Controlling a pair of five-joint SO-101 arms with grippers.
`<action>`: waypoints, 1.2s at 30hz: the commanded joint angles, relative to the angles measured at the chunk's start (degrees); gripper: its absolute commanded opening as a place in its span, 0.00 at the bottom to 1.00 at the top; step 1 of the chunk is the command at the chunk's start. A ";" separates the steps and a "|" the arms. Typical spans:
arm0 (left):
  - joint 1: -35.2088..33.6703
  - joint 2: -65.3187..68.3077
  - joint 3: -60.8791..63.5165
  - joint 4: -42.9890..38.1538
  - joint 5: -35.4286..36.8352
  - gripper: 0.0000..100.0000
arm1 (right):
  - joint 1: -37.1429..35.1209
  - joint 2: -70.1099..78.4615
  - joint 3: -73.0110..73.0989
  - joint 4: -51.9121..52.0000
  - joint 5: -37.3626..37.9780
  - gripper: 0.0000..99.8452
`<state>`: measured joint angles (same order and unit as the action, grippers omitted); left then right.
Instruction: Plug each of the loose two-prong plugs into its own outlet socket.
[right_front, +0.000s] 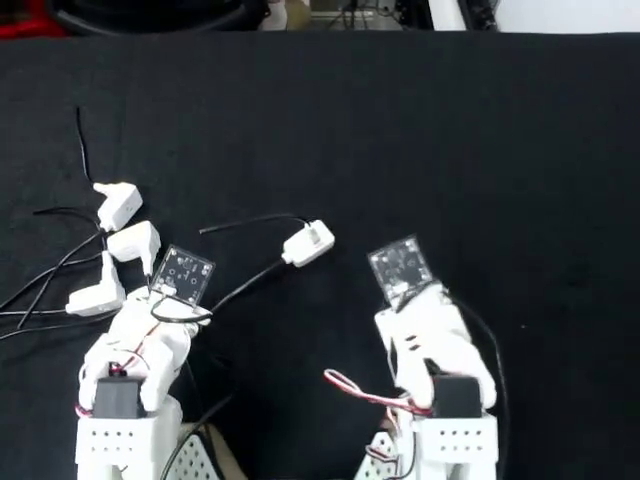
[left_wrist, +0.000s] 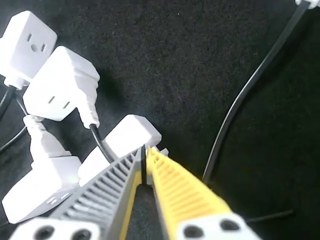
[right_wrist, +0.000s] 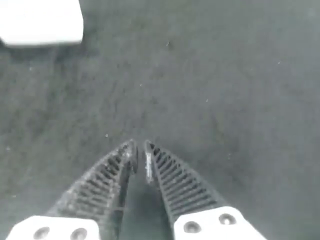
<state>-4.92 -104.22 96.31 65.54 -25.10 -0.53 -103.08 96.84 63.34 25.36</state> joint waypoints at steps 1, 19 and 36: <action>0.48 -0.18 1.10 -0.97 0.26 0.03 | 0.70 -0.57 -0.13 5.71 0.26 0.02; 0.48 -0.18 1.10 -0.97 0.35 0.03 | 0.53 -0.57 -0.13 9.32 0.26 0.02; 0.48 -0.18 1.10 -0.97 0.35 0.03 | 0.53 -0.57 -0.13 9.32 0.26 0.02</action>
<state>-4.92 -104.22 96.31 65.54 -25.10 -0.53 -103.08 96.84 72.40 25.45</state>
